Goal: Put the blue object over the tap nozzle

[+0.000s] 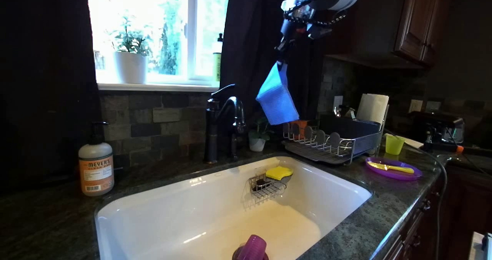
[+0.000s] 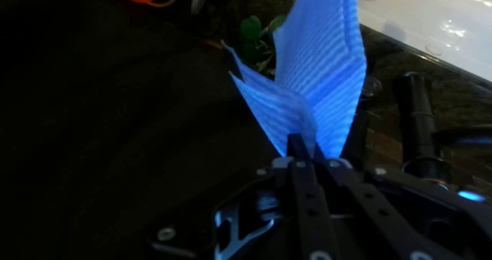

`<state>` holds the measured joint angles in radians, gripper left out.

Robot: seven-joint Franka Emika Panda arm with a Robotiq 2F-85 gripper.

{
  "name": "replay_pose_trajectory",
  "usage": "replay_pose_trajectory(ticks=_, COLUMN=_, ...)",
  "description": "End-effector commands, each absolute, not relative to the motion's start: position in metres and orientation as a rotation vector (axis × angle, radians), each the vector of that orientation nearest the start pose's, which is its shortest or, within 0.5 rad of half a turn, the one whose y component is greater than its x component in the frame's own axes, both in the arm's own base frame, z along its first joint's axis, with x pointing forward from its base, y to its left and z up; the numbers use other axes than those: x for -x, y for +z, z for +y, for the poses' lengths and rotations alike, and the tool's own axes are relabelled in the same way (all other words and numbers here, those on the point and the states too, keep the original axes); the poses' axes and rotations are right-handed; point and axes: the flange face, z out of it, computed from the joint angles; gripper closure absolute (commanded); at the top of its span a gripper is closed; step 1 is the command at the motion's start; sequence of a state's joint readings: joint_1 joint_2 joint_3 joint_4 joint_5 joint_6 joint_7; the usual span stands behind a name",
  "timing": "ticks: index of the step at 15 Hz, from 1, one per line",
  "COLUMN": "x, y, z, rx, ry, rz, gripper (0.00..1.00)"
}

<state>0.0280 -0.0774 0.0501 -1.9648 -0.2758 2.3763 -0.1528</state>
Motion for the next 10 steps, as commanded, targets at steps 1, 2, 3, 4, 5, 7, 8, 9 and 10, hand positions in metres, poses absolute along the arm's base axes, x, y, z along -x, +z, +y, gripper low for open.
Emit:
replay_pose_trajectory(ticks=1, x=-0.609, y=0.584, z=0.094, rx=3.215, ry=-0.858, rz=-0.847, gripper=1.00)
replay_pose_trajectory(ticks=2, x=-0.616, y=0.596, z=0.109, rx=3.200, ry=-0.888, rz=-0.916, gripper=1.00)
replay_pose_trajectory(ticks=3, x=-0.622, y=0.607, z=0.126, rx=3.174, ry=-0.923, rz=-1.001, gripper=1.00)
replay_pose_trajectory(ticks=4, x=-0.629, y=0.617, z=0.142, rx=3.151, ry=-0.943, rz=-1.085, gripper=1.00)
replay_pose_trajectory(ticks=5, x=-0.636, y=0.624, z=0.159, rx=3.142, ry=-0.969, rz=-1.169, gripper=1.00)
replay_pose_trajectory(ticks=7, x=-0.641, y=0.645, z=0.193, rx=3.107, ry=-1.012, rz=-1.331, gripper=1.00)
replay_pose_trajectory(ticks=8, x=-0.646, y=0.646, z=0.213, rx=3.086, ry=-1.021, rz=-1.414, gripper=1.00)
replay_pose_trajectory(ticks=9, x=-0.648, y=0.650, z=0.229, rx=3.059, ry=-1.022, rz=-1.487, gripper=1.00)
replay_pose_trajectory(ticks=10, x=-0.653, y=0.647, z=0.247, rx=3.022, ry=-1.034, rz=-1.545, gripper=1.00)
